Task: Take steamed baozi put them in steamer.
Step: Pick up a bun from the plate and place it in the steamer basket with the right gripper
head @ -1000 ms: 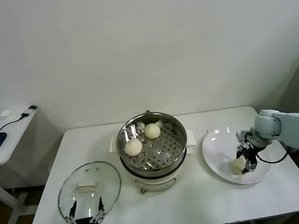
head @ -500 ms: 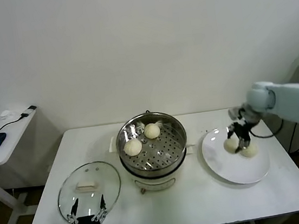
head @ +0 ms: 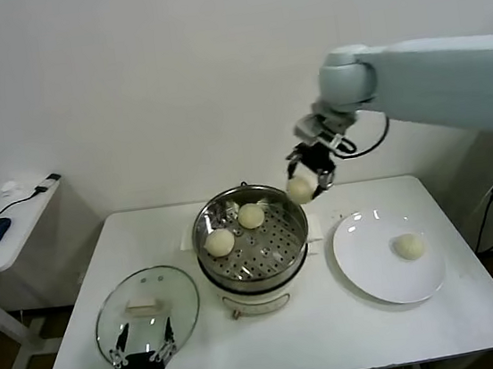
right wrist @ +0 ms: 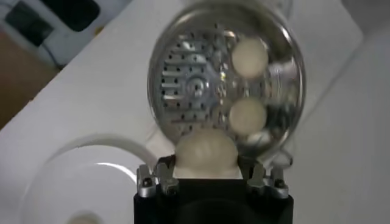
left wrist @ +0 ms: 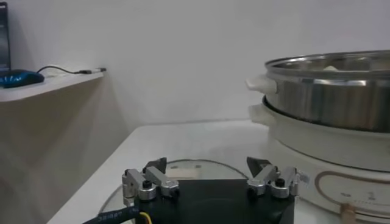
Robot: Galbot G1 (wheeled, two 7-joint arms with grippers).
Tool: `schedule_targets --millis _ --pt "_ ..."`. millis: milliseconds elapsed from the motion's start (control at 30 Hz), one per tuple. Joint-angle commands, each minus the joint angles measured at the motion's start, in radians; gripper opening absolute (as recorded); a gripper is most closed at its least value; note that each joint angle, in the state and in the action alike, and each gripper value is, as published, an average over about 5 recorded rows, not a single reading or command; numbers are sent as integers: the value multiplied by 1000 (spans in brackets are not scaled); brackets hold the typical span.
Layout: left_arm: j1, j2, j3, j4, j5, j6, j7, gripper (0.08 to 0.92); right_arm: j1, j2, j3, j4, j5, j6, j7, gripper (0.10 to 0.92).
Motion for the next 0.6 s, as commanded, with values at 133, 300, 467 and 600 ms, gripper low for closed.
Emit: schedule_targets --millis 133,300,467,600 --pt "7 1 -6 -7 -1 3 0 823 -206 216 40 28 -233 163 78 687" --pt "18 3 -9 -10 0 -1 -1 823 -292 245 36 -69 -258 179 107 687" --pt "22 6 -14 -9 -4 -5 -3 823 -332 258 40 -114 -275 188 105 685" --pt "24 5 -13 -8 -5 -5 -4 823 -336 254 38 -120 -277 191 96 686"
